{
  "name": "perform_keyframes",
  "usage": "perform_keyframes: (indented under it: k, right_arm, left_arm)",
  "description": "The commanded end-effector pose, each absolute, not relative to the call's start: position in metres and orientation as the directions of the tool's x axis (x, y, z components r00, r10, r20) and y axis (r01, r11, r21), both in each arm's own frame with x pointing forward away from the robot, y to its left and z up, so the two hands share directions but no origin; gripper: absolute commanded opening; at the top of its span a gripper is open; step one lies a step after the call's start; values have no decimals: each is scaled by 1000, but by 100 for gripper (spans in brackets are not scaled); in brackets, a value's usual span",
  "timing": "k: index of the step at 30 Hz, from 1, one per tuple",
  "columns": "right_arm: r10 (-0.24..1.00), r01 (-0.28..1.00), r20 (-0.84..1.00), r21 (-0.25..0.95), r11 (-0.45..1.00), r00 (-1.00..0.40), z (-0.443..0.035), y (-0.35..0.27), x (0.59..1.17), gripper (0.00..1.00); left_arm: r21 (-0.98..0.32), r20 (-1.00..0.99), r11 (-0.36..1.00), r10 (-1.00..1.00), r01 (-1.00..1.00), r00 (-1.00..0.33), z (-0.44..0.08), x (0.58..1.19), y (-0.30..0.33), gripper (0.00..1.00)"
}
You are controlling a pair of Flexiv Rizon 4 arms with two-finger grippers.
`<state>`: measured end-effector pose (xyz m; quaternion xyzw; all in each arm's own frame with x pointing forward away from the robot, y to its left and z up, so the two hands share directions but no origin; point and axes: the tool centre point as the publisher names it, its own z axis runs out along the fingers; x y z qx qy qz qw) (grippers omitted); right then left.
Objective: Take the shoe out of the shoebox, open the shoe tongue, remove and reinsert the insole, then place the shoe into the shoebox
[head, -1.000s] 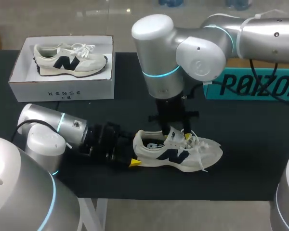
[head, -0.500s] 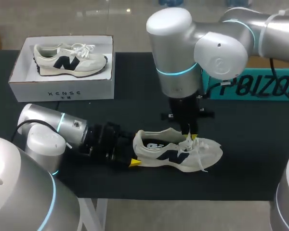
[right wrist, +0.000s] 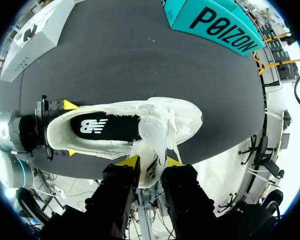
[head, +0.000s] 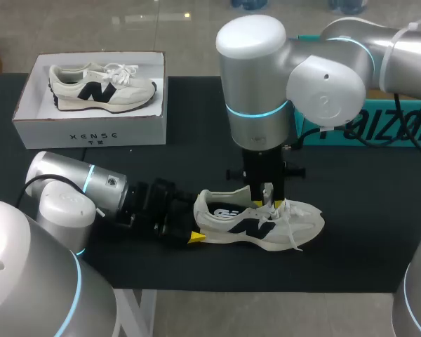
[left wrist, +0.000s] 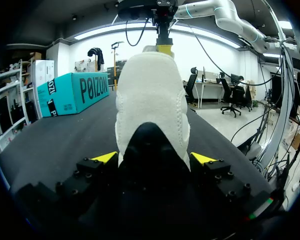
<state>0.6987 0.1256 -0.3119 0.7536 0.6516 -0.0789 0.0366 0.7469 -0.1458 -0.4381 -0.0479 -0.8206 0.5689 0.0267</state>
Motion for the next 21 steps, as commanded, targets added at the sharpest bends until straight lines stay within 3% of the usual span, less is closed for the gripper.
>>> perform_keyframes:
  k: [1,15,17,19,21]
  right_arm:
    - [975,986,-158,-38,-162,154,-311,119,691,0]
    - [966,968,-109,-58,-243,236,-316,76,687,0]
    - [969,971,-95,-55,-234,228,-314,76,690,26]
    - [972,973,-78,-50,-224,220,-312,77,692,45]
    - [976,976,-47,-44,-213,211,-309,76,694,77]
  left_arm:
    - [-935,-11,352,107,48,-994,-442,748,-148,0]
    - [-935,-11,352,107,48,-994,-442,748,-148,0]
    - [-935,-11,352,107,48,-994,-442,748,-148,0]
    - [-935,-11,352,107,48,-994,-442,748,-148,0]
    - [-935,-11,352,107,48,-994,-442,748,-148,0]
